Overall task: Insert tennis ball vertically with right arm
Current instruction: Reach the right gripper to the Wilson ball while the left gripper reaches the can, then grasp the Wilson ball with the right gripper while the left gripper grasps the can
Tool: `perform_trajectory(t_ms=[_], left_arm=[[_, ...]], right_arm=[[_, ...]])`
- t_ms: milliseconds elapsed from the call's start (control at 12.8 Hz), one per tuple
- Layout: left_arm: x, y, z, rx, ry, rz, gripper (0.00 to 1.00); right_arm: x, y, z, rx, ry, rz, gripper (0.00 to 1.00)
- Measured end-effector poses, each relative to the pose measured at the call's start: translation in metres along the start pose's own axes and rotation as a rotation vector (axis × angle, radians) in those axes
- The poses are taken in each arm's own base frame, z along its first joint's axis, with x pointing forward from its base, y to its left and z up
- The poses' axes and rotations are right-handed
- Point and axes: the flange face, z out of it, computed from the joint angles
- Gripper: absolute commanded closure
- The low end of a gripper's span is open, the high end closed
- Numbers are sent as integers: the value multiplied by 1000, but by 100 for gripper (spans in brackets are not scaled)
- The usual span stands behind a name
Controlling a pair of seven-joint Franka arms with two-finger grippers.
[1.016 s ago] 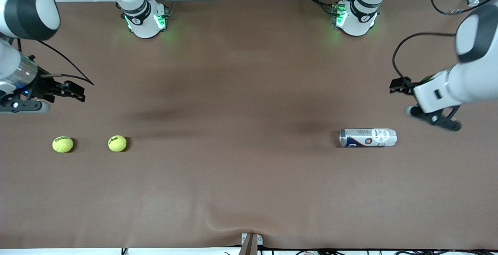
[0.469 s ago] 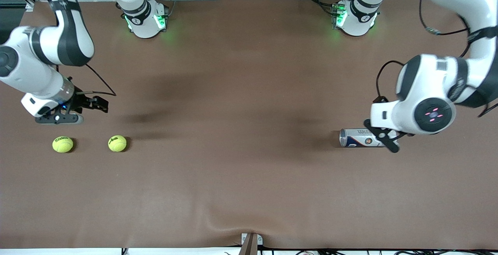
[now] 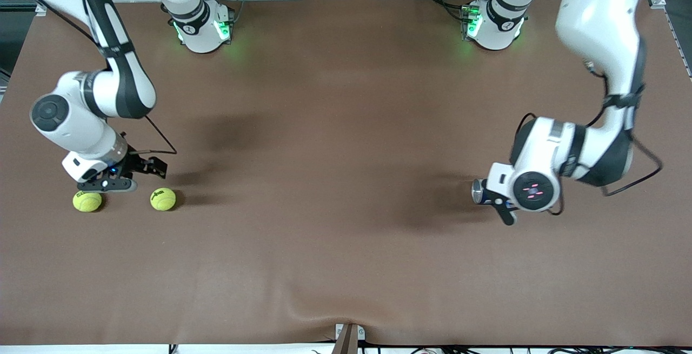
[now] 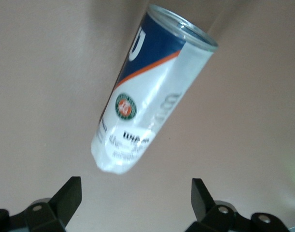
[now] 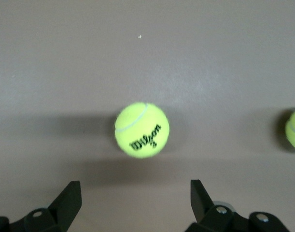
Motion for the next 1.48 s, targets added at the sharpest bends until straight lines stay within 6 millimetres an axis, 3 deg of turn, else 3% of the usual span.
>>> perform_trajectory(t_ms=[234, 625, 1484], left_arm=[[33, 10, 27, 37, -11, 60, 0], [48, 15, 47, 77, 6, 99, 0], [72, 21, 77, 119, 54, 146, 0]], right_arm=[[2, -1, 28, -2, 25, -5, 0], [3, -4, 61, -7, 63, -19, 0], [15, -2, 87, -16, 84, -26, 0]])
